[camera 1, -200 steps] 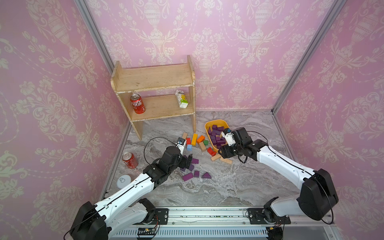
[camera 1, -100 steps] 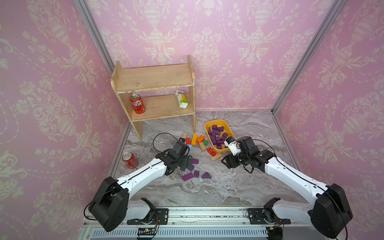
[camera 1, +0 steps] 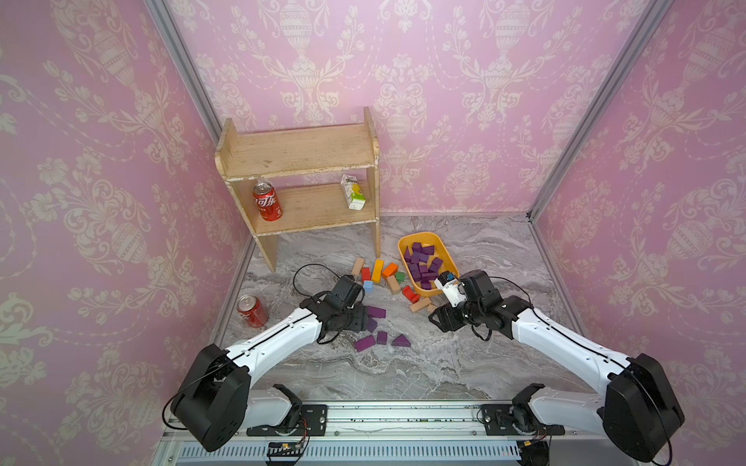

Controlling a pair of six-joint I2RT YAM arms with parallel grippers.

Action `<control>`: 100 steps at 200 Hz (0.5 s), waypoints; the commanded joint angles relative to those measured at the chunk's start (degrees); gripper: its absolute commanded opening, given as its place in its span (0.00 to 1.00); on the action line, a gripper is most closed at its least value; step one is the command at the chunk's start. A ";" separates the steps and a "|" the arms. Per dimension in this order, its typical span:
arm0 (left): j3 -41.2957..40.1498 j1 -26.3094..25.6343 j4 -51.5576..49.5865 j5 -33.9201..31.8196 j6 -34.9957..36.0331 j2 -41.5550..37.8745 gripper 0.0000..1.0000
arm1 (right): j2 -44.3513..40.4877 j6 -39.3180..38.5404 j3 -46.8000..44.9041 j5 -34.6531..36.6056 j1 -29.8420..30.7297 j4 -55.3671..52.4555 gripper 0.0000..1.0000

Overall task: Pick purple bricks into the storage bin
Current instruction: Pick up the building block from the center of the board.

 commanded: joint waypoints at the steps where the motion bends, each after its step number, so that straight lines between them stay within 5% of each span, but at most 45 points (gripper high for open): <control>1: -1.12 -0.01 -0.78 1.07 0.29 -0.59 0.66 | -1.08 1.23 -1.00 -1.33 0.16 1.45 0.73; 100: -1.10 -0.36 0.03 -2.18 3.63 3.31 0.61 | -10.49 3.52 -7.15 -3.50 0.16 3.61 0.73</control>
